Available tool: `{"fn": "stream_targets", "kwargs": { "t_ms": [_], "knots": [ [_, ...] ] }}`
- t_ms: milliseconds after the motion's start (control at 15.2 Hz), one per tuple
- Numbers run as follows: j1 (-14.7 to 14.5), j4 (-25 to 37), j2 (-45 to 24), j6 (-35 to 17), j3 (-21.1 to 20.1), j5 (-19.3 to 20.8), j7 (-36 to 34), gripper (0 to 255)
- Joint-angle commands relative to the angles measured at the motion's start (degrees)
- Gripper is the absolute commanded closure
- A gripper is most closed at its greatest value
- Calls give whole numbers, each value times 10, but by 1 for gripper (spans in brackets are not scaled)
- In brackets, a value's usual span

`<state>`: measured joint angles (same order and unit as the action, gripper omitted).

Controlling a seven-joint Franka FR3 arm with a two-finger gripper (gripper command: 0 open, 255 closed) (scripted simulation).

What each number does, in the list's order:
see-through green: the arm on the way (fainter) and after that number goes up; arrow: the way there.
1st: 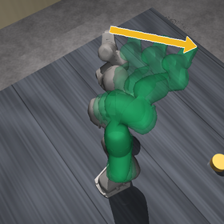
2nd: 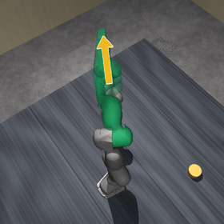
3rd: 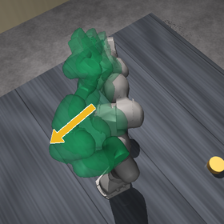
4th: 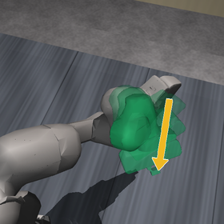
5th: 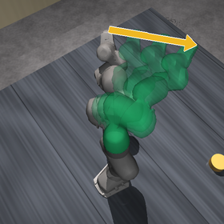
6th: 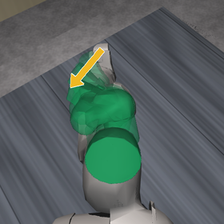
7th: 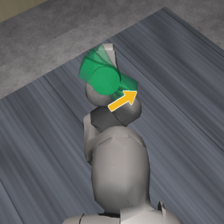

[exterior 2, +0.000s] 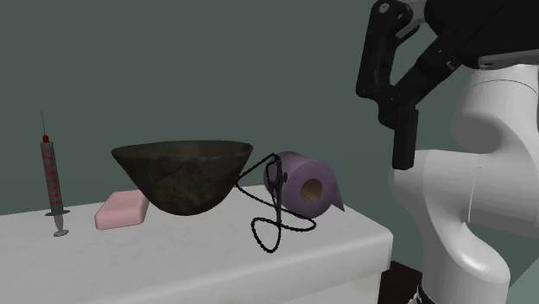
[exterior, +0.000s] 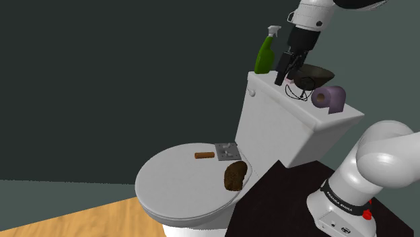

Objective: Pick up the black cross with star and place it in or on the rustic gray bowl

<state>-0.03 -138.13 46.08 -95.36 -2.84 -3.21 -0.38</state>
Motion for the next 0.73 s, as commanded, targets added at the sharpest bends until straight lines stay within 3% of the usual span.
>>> {"fn": "stream_targets", "kwargs": {
  "t_ms": [0,660],
  "knots": [
    [0,0,0,0,0,0,0,0],
    [2,-93,147,-46,202,102,286,0]
  ]
}}
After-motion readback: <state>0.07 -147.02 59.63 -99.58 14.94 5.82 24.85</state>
